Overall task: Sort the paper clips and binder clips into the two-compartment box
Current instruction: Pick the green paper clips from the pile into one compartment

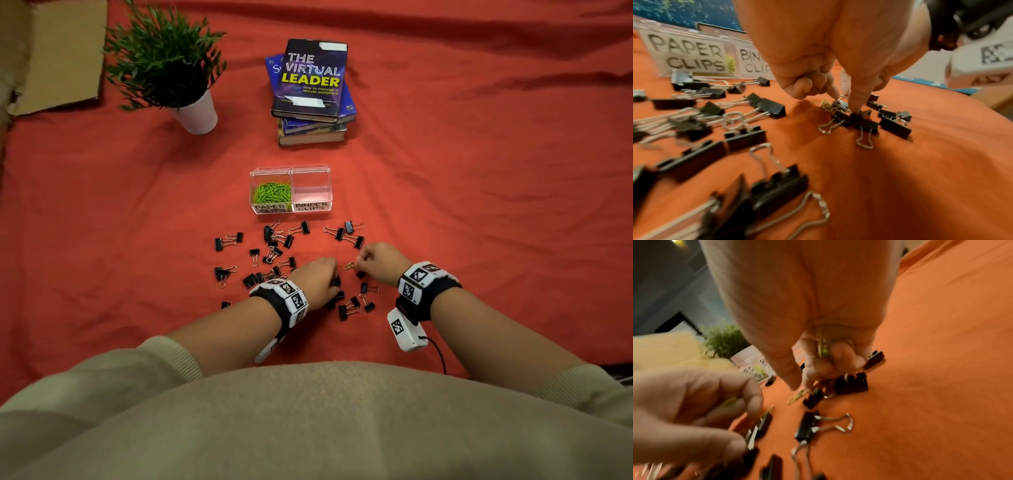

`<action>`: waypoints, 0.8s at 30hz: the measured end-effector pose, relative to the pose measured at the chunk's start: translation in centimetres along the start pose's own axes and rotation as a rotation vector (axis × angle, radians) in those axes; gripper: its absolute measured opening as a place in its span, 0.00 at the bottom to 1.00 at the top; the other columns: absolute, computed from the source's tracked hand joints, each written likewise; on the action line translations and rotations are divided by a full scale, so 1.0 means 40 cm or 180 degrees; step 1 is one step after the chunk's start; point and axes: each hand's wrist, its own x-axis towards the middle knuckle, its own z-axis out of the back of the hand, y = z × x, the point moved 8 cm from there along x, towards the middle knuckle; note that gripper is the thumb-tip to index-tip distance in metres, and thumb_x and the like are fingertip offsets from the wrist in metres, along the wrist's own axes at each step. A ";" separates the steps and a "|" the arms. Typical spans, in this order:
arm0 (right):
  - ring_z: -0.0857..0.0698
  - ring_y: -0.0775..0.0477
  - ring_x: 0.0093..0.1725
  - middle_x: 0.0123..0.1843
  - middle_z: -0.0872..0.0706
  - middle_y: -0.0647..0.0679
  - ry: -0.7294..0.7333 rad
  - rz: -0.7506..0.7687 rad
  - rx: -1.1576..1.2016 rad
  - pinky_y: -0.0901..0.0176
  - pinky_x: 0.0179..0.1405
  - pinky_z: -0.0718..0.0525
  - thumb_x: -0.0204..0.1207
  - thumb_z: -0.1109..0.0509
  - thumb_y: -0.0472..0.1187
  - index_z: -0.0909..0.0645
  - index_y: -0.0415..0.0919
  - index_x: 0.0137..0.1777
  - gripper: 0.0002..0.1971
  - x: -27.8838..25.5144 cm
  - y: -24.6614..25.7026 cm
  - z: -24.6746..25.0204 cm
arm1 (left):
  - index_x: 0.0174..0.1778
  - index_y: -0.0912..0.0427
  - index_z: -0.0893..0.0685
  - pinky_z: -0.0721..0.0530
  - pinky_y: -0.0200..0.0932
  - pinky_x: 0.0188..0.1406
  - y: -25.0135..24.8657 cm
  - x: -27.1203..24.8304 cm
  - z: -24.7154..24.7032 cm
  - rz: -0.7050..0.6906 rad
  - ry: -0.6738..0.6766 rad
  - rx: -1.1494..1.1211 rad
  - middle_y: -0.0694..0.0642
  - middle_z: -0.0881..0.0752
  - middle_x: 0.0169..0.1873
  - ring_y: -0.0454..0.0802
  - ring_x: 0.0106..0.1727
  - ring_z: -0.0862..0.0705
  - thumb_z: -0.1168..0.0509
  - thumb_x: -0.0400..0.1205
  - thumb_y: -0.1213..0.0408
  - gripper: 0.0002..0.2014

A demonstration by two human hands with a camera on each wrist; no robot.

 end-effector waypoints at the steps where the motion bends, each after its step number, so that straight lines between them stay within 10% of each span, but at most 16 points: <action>1: 0.20 0.49 0.37 0.36 0.17 0.48 -0.0030 0.0071 -0.0239 0.62 0.33 0.27 0.76 0.33 0.38 0.19 0.40 0.42 0.04 -0.003 0.002 -0.005 | 0.55 0.58 0.26 0.20 0.50 0.52 0.010 -0.004 0.003 0.0040 -0.0003 -0.0051 0.57 0.19 0.55 0.57 0.56 0.19 0.32 0.77 0.57 0.14; 16: 0.15 0.40 0.52 0.53 0.13 0.45 -0.0102 0.0463 -0.1023 0.54 0.46 0.20 0.74 0.30 0.44 0.23 0.45 0.55 0.11 0.003 0.038 -0.021 | 0.50 0.54 0.25 0.23 0.47 0.45 0.087 -0.032 0.031 0.0599 -0.0169 -0.0059 0.53 0.20 0.48 0.55 0.49 0.20 0.29 0.74 0.46 0.19; 24: 0.15 0.38 0.44 0.45 0.14 0.41 0.0103 0.0466 -0.0995 0.51 0.43 0.18 0.79 0.41 0.43 0.24 0.39 0.48 0.08 -0.001 0.057 -0.055 | 0.53 0.59 0.20 0.19 0.51 0.53 0.049 -0.022 0.037 0.0230 -0.0226 -0.0231 0.58 0.18 0.54 0.58 0.54 0.18 0.40 0.82 0.57 0.10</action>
